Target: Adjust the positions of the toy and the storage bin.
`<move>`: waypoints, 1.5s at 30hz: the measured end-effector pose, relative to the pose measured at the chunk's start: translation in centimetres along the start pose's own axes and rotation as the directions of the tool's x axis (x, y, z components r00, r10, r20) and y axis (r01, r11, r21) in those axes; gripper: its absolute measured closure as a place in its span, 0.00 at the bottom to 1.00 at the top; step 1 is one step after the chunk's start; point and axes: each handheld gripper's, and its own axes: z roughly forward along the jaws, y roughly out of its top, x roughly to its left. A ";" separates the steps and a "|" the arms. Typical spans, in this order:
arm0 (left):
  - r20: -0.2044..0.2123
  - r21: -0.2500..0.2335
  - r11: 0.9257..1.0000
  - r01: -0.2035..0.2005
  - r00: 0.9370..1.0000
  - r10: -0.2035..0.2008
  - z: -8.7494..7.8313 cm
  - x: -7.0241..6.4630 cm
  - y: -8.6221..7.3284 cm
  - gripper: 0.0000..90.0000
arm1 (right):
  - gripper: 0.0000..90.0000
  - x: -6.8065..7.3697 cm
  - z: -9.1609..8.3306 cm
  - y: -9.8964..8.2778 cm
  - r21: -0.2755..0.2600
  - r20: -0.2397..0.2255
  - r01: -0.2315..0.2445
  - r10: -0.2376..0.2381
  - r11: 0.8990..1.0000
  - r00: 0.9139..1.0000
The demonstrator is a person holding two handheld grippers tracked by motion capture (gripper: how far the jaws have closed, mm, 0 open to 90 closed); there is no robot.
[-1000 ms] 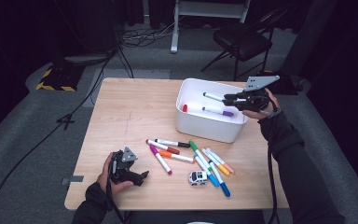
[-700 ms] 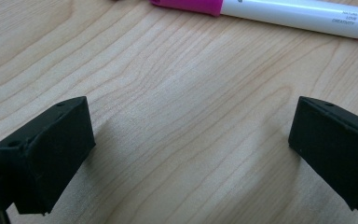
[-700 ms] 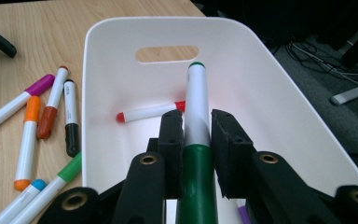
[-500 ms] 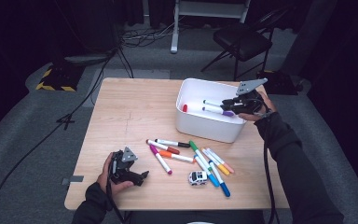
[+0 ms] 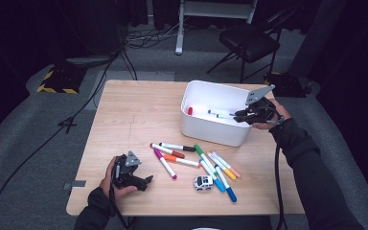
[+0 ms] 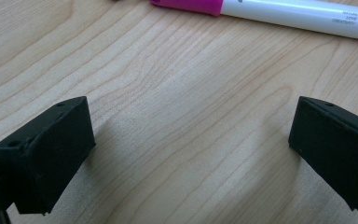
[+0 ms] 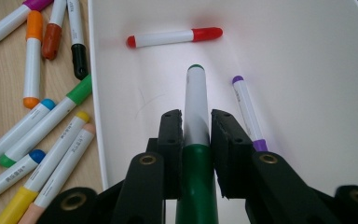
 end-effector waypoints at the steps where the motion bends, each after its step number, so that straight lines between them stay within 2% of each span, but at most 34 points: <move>1: 0.001 0.007 1.000 0.010 1.000 -0.010 0.0 -0.1 0.0 0.00 | 0.83 0.0 -0.1 -0.1 0.005 0.001 -0.012 0.012 1.000 1.000; 3: 0.000 0.000 1.000 0.000 1.000 0.000 0.0 0.0 0.0 0.00 | 0.83 -0.1 -0.2 -0.3 0.004 -0.001 -0.007 0.007 1.000 1.000; 5: 0.000 0.000 1.000 0.000 1.000 0.000 0.0 0.0 0.0 0.00 | 0.83 -0.1 -0.3 -0.5 0.006 0.001 -0.028 0.028 1.000 1.000; 6: 0.002 0.006 1.000 0.010 1.000 -0.010 0.0 -0.1 0.0 0.00 | 0.83 -0.2 -0.4 -0.5 0.005 0.002 -0.023 0.023 1.000 1.000; 8: 0.000 0.000 1.000 0.000 1.000 0.000 0.0 0.0 0.0 0.00 | 0.83 -0.2 -0.5 -0.7 0.010 0.005 -0.041 0.041 0.999 0.999; 11: 0.000 0.000 1.000 0.000 1.000 0.000 0.0 0.0 0.0 0.00 | 0.82 -0.2 -0.7 -0.8 -0.003 0.002 -0.034 0.034 0.999 0.999; 15: 0.003 0.007 1.000 0.013 1.000 -0.013 0.0 -0.1 0.0 0.00 | 0.80 -0.1 -0.9 -1.1 -0.033 0.003 -0.040 0.040 0.999 0.999; 18: -0.001 0.002 1.000 0.007 1.000 -0.007 0.0 -0.1 0.0 0.00 | 0.78 0.0 -1.3 -1.3 -0.073 0.005 -0.064 0.064 0.995 0.998; 23: 0.002 0.003 1.000 0.005 1.000 -0.005 0.0 0.0 0.0 0.00 | 0.75 0.6 -2.9 -2.0 -0.184 0.004 -0.094 0.096 0.978 0.995; 26: 0.000 0.000 1.000 0.000 1.000 0.000 0.0 0.0 0.0 0.00 | 0.72 1.2 -3.8 -2.4 -0.229 0.007 -0.101 0.106 0.968 0.994; 27: 0.002 0.006 1.000 0.011 1.000 -0.011 0.0 -0.1 0.0 0.00 | 0.72 1.4 -4.0 -2.5 -0.246 0.009 -0.099 0.104 0.964 0.995; 32: -0.001 0.004 1.000 0.006 1.000 -0.006 0.0 -0.1 0.0 0.00 | 0.66 2.8 -5.1 -3.0 -0.304 0.015 -0.096 0.106 0.948 0.994; 37: 0.000 0.000 1.000 0.000 1.000 0.000 0.0 0.0 0.0 0.00 | 0.64 4.9 -5.8 -3.5 -0.371 0.012 -0.078 0.088 0.925 0.996; 41: 0.002 0.007 1.000 0.010 1.000 -0.010 0.0 -0.1 0.0 0.00 | 0.62 6.3 -6.1 -3.8 -0.391 0.014 -0.055 0.066 0.919 0.998; 42: 0.000 0.000 1.000 0.000 1.000 0.000 0.0 0.0 0.0 0.00 | 0.62 6.8 -6.1 -4.0 -0.394 0.018 -0.048 0.059 0.918 0.998; 45: 0.002 0.004 1.000 0.010 1.000 -0.010 0.0 -0.1 0.0 0.00 | 0.61 8.0 -5.8 -4.4 -0.402 0.005 -0.037 0.043 0.915 0.999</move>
